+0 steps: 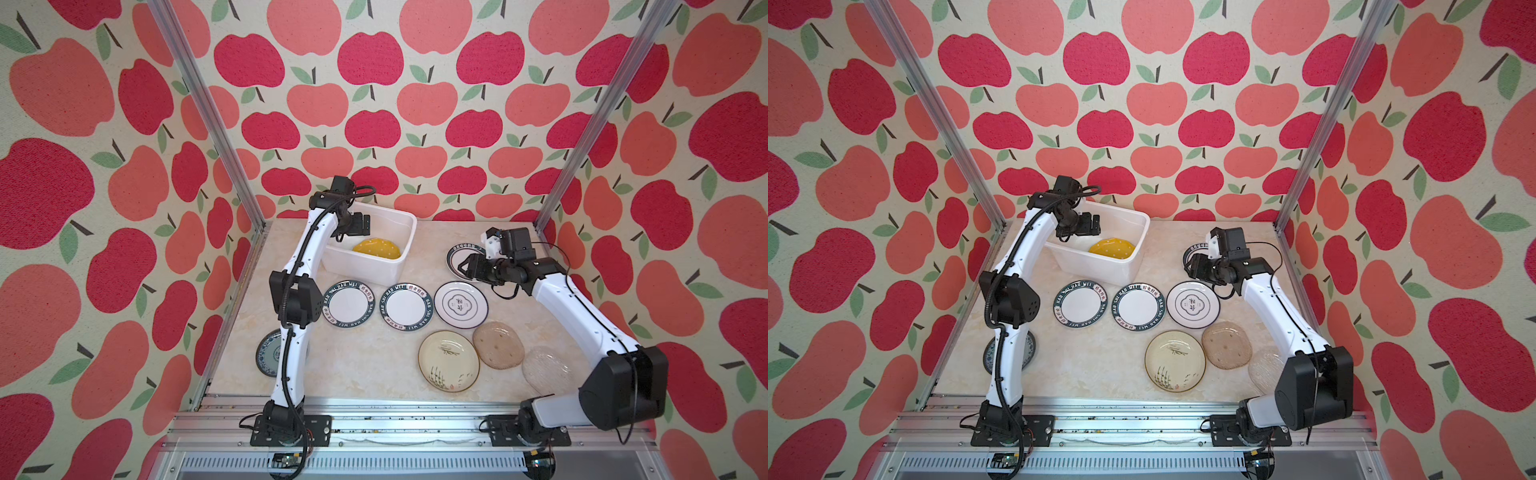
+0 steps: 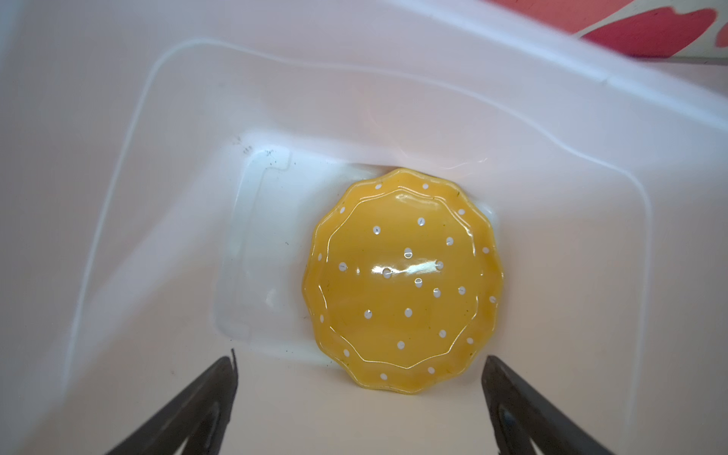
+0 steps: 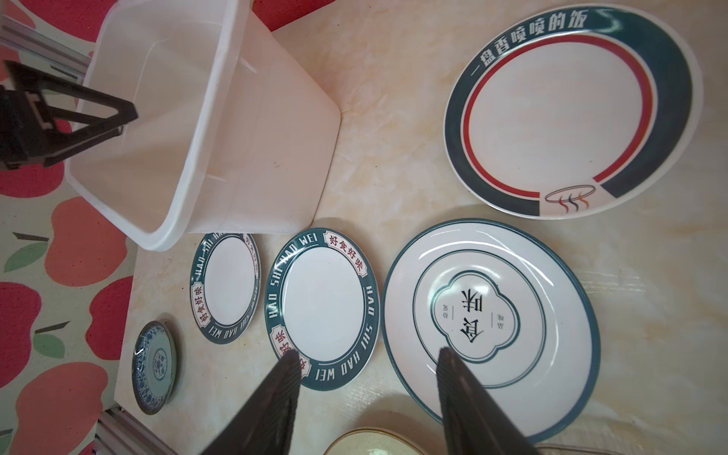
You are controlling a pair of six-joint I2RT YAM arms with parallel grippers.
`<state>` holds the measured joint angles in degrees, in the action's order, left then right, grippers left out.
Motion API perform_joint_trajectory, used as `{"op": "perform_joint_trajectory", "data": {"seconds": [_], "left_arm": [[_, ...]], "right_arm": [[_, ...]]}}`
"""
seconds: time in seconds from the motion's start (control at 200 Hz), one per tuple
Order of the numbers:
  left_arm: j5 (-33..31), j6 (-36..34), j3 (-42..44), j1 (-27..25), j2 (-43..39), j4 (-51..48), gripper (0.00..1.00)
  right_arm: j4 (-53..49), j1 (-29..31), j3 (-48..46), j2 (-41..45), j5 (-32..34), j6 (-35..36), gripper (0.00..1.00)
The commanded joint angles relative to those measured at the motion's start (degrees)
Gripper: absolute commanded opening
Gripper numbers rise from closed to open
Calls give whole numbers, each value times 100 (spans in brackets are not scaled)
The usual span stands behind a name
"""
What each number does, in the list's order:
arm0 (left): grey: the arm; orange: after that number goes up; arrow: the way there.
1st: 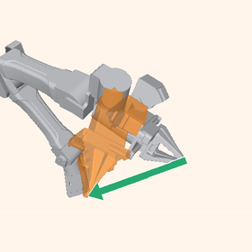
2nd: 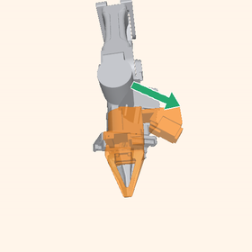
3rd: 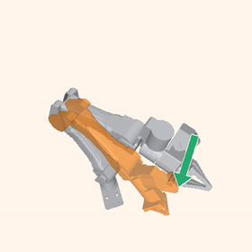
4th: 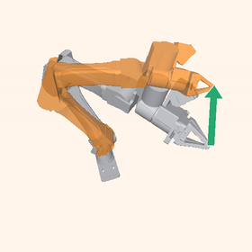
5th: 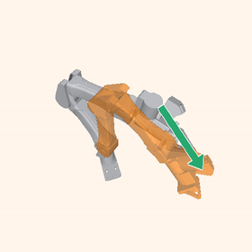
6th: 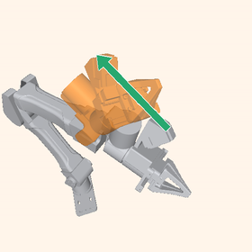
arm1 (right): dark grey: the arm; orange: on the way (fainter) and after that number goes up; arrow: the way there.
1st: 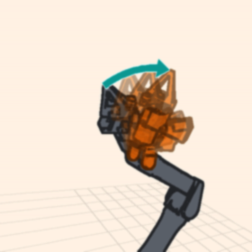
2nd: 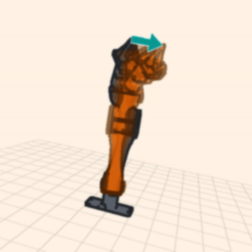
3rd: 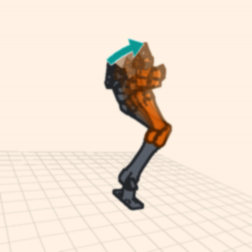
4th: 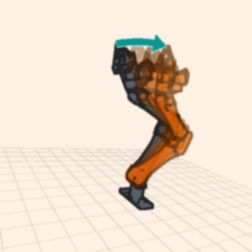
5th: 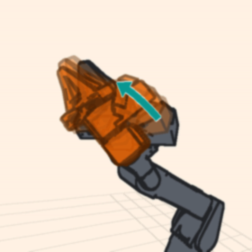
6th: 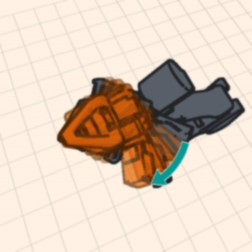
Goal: Place the plates into the plastic bin on the countertop
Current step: 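Raise the left gripper from the bin while the right gripper grips the red-ringed plate's rim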
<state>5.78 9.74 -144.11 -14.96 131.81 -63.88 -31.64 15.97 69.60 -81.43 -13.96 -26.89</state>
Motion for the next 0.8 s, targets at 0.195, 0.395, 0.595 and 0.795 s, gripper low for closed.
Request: {"op": "perform_joint_trajectory", "data": {"seconds": [0.195,0.395,0.595,0.795], "left_arm": [[623,-267,1224,-399,-1689,801,99],[990,-255,3349,-926,-2973,2772,99],[1598,-212,3730,-1194,-3169,3066,99],[1748,-1142,3910,-1592,-3239,3217,99]], "right_arm": [[-43,-1081,-541,169,-181,-526,59],[1151,-2027,-1352,53,-868,-1467,59],[2149,-2555,-1741,-549,-1488,-1737,59],[2887,-2713,-1602,-1557,-2030,-1752,58]]}}
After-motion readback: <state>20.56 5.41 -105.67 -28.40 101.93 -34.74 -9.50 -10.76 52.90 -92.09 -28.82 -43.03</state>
